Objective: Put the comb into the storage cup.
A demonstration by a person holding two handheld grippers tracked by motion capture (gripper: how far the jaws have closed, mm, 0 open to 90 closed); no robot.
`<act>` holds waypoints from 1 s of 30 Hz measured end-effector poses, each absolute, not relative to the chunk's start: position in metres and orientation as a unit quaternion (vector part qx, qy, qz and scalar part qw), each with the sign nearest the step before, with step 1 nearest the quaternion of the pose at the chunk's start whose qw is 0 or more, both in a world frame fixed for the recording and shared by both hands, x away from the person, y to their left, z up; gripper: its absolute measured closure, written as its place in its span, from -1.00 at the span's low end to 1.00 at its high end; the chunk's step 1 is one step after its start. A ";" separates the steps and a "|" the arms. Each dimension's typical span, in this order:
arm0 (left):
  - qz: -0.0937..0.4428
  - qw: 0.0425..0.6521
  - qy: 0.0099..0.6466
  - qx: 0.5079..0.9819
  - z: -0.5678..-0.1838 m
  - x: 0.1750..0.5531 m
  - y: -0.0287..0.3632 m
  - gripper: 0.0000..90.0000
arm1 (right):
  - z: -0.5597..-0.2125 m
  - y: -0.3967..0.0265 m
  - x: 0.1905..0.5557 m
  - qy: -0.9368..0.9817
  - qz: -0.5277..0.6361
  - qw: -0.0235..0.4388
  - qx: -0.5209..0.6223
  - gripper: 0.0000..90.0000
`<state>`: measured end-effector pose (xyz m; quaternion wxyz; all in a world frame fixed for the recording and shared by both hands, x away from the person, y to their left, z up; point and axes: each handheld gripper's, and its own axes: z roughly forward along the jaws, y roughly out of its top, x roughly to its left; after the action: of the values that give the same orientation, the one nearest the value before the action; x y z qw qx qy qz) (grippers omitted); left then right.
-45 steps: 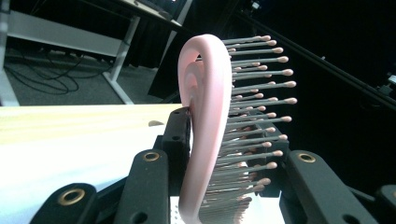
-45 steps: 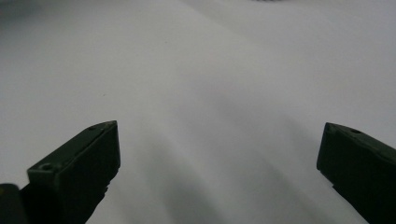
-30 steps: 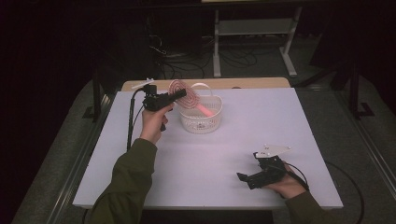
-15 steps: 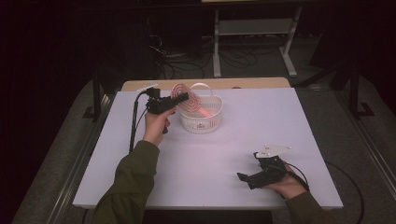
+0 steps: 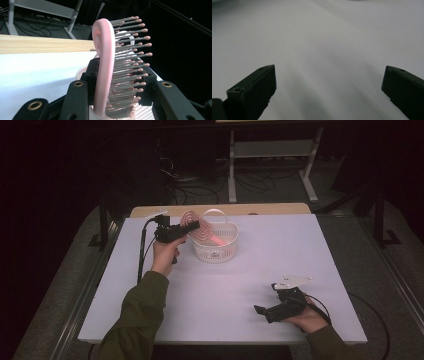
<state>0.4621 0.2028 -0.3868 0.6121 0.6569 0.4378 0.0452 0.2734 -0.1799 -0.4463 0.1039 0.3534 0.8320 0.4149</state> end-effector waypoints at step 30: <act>0.090 0.582 0.419 0.691 -0.384 0.450 0.223 -0.22 | -0.445 -0.175 0.275 0.835 0.412 0.105 0.350 -1.00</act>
<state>0.4501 0.2231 -0.3844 0.5818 0.6914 0.4189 0.0902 0.2747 -0.1754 -0.4454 0.1049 0.3496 0.8347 0.4124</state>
